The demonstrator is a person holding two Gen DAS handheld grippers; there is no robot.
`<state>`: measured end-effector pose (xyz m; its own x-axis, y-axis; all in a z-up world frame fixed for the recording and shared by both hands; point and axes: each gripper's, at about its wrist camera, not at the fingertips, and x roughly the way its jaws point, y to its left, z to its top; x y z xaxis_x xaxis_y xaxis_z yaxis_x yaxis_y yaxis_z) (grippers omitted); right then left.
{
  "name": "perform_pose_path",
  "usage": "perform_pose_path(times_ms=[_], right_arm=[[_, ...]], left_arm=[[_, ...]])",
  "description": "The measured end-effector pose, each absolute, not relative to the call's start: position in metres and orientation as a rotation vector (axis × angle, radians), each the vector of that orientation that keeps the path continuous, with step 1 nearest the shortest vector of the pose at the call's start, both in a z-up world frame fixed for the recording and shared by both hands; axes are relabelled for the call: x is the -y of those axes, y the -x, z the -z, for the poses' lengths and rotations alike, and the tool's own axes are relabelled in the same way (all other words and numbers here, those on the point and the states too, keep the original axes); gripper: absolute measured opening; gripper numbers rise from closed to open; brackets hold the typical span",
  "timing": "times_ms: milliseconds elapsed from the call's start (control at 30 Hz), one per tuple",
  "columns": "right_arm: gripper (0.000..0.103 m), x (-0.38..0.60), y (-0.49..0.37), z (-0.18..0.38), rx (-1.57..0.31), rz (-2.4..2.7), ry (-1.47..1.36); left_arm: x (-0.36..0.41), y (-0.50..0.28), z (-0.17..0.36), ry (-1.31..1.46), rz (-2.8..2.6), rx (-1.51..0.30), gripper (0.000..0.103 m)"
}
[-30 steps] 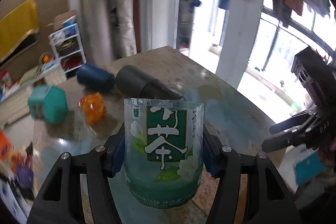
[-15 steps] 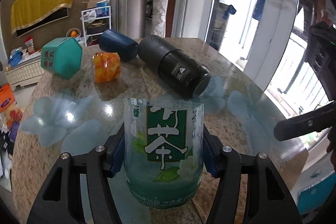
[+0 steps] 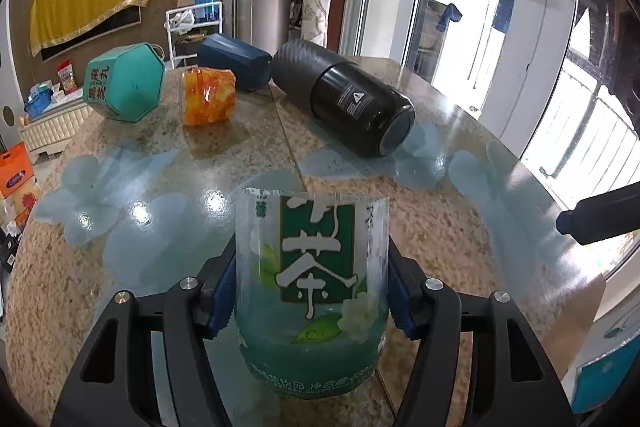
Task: Flip cup upright
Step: 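Lift and rotate the cup with the left gripper, opening turning up, then lower the cup base-down onto the table and open the left gripper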
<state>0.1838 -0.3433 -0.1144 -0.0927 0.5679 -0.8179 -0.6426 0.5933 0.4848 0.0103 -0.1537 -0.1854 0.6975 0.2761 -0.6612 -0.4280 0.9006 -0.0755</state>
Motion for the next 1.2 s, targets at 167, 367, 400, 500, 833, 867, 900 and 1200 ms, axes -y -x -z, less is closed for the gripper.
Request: perform_pose_path(times_ms=[167, 367, 400, 500, 833, 867, 900, 1200], right_arm=[[0.103, 0.349, -0.181, 0.118, -1.321, -1.016, 0.062], [0.103, 0.353, -0.183, 0.126, -1.34, -1.002, 0.039], [0.103, 0.353, -0.182, 0.126, -1.34, -1.002, 0.038], [0.103, 0.352, -0.18, 0.126, -1.34, -1.009, 0.04], [0.103, 0.344, -0.18, 0.115, -1.309, -1.045, 0.01], [0.103, 0.342, -0.18, 0.112, -1.304, -1.051, 0.002], [0.103, 0.34, -0.18, 0.111, -1.3, -1.058, -0.002], [0.103, 0.325, -0.18, 0.078, -1.224, -1.117, -0.025]], left_arm=[[0.151, -0.008, 0.197, 0.296, -0.413, -0.75, 0.069], [0.159, 0.0, 0.201, 0.262, -0.402, -0.76, 0.069], [0.159, 0.0, 0.2, 0.258, -0.398, -0.76, 0.07], [0.158, -0.003, 0.202, 0.256, -0.392, -0.783, 0.07], [0.156, -0.002, 0.172, 0.21, -0.338, -0.82, 0.074], [0.155, -0.001, 0.167, 0.21, -0.324, -0.822, 0.076], [0.154, 0.0, 0.162, 0.209, -0.319, -0.819, 0.077], [0.143, 0.002, 0.11, 0.204, -0.331, -0.887, 0.103]])
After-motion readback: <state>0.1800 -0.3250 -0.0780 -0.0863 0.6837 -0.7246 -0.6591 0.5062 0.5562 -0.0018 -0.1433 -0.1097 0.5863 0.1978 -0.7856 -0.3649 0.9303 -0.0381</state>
